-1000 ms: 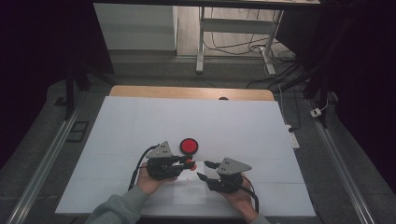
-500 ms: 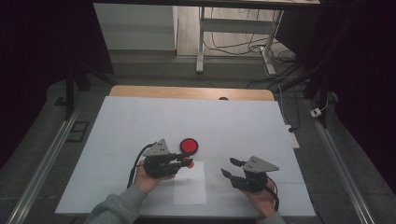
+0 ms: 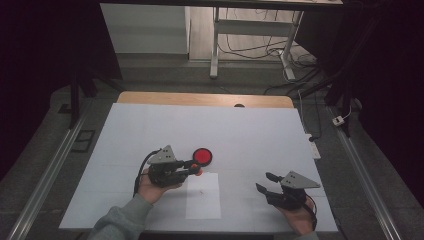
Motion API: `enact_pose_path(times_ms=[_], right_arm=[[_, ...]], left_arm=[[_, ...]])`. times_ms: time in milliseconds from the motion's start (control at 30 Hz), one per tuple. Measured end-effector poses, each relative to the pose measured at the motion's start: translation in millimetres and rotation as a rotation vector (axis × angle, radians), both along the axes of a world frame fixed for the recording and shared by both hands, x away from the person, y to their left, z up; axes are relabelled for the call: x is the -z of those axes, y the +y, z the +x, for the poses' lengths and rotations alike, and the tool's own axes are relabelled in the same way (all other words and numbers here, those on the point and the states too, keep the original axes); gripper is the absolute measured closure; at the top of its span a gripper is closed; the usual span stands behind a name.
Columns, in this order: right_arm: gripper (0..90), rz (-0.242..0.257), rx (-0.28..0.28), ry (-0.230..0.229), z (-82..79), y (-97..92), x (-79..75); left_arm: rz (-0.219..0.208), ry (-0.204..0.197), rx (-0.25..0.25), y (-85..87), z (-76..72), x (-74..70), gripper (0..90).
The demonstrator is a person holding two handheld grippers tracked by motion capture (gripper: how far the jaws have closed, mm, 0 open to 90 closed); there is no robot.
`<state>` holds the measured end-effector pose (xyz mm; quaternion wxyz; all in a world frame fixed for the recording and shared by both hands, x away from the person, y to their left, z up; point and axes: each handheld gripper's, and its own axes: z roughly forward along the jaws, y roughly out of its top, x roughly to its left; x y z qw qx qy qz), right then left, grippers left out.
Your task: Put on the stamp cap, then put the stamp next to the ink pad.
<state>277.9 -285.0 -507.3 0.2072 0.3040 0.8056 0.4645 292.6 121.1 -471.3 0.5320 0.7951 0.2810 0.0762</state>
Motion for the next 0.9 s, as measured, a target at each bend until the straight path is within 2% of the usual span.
enact_pose_path(times_ms=[167, 367, 900], right_arm=[[43.1, 0.008, 0.013, 0.002, -1.3, -9.0, 0.4], [43.1, -0.004, 0.013, 0.003, -0.4, -8.7, 1.1], [43.1, -0.001, 0.011, 0.001, 1.1, -9.2, 0.8]], left_arm=[[-0.004, -0.004, -0.02, 7.9, 3.3, -6.0, 72.4], [-0.008, 0.006, -0.044, 16.2, 7.4, -7.1, 72.4], [0.043, 0.021, -0.104, 24.8, 18.3, 2.3, 72.3]])
